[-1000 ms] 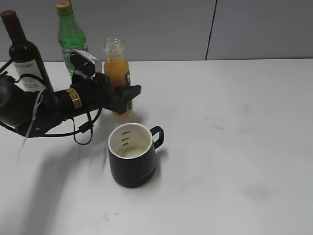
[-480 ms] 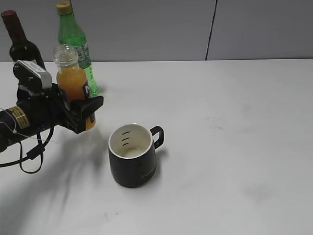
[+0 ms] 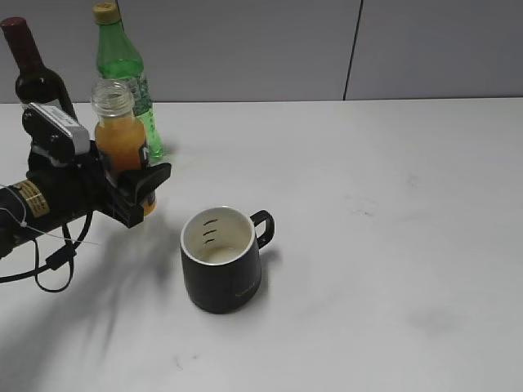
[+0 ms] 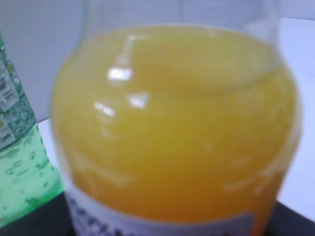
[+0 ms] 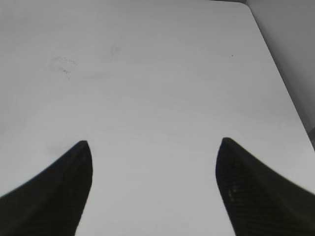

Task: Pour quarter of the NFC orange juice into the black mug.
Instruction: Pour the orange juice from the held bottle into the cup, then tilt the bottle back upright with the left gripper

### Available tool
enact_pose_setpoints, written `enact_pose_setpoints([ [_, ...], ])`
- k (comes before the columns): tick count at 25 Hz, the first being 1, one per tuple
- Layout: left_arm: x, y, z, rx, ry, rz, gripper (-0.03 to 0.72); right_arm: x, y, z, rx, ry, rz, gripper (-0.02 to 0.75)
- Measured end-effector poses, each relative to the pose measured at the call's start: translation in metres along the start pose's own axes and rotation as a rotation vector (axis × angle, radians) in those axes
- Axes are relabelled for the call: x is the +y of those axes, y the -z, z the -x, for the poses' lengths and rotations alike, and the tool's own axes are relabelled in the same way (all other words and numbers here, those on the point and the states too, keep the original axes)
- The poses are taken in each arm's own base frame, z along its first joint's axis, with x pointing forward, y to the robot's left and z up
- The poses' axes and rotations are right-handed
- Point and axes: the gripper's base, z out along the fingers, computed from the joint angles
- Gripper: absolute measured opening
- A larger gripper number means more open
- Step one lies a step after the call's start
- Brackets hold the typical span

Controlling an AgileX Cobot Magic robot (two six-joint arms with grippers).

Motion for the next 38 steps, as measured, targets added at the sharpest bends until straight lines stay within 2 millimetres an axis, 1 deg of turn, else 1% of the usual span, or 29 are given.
enact_pose_setpoints([
  [6,-0.0099,-0.0036,0.0031,-0.01,-0.183,-0.025,0.47,0.0,0.0,0.0,0.0,0.0,0.0,0.593],
  [23,-0.0089,-0.0037,0.003,-0.01,-0.532,-0.011,0.47,0.0,0.0,0.0,0.0,0.0,0.0,0.592],
  [38,-0.0088,-0.0037,0.003,-0.011,-0.788,-0.009,0.47,0.0,0.0,0.0,0.0,0.0,0.0,0.592],
])
